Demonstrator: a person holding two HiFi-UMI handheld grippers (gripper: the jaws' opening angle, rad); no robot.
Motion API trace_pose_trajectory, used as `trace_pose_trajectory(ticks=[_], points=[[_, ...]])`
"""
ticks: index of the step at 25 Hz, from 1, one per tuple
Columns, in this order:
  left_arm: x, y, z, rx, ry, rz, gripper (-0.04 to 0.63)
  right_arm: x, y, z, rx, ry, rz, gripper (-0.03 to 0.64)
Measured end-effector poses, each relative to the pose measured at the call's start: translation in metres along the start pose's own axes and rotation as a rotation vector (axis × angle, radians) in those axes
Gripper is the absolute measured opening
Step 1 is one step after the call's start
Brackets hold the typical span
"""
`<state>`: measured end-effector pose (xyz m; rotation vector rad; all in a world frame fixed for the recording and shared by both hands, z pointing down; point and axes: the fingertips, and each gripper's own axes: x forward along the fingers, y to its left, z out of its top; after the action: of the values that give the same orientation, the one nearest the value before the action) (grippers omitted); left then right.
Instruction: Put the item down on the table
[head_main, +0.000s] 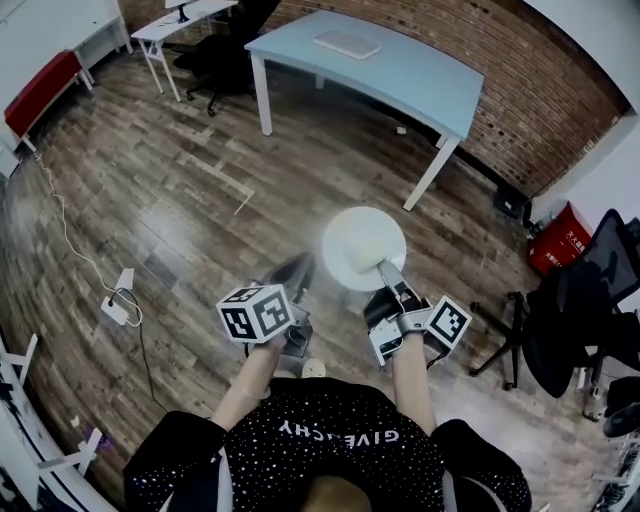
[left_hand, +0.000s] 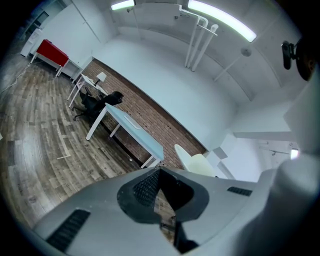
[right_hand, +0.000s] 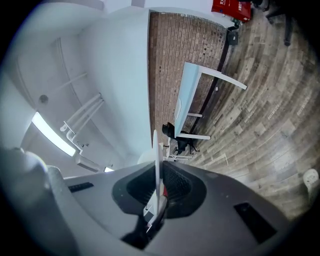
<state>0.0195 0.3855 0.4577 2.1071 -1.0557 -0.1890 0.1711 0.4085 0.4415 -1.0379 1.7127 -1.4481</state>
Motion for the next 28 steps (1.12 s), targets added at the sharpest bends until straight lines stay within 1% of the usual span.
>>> trace_pose_trajectory(ticks=[3,6,10,13,16,20,28], points=[[0.010,0.007,0.007,-0.017,-0.016,0.015,0.009,0.016,-0.002,0.006,0.008,0.019,0.006,0.031],[0.021,0.013,0.016,-0.010,-0.029,0.023,0.009,0.033,-0.003,0.012,0.016,0.032,0.017,0.031],[0.038,0.033,0.034,-0.022,-0.040,0.041,0.009,0.063,-0.007,0.020,0.021,0.044,0.012,0.031],[0.061,0.047,0.051,-0.041,-0.052,0.039,0.009,0.087,-0.011,0.033,0.026,0.043,0.011,0.031],[0.090,0.059,0.077,-0.043,-0.065,0.027,0.009,0.120,-0.012,0.051,0.032,0.036,0.011,0.031],[0.129,0.071,0.121,-0.026,-0.069,0.009,0.009,0.170,-0.006,0.076,0.026,0.033,0.016,0.031],[0.200,0.102,0.189,-0.028,-0.051,-0.002,0.009,0.261,0.001,0.118,0.029,0.031,0.012,0.031]])
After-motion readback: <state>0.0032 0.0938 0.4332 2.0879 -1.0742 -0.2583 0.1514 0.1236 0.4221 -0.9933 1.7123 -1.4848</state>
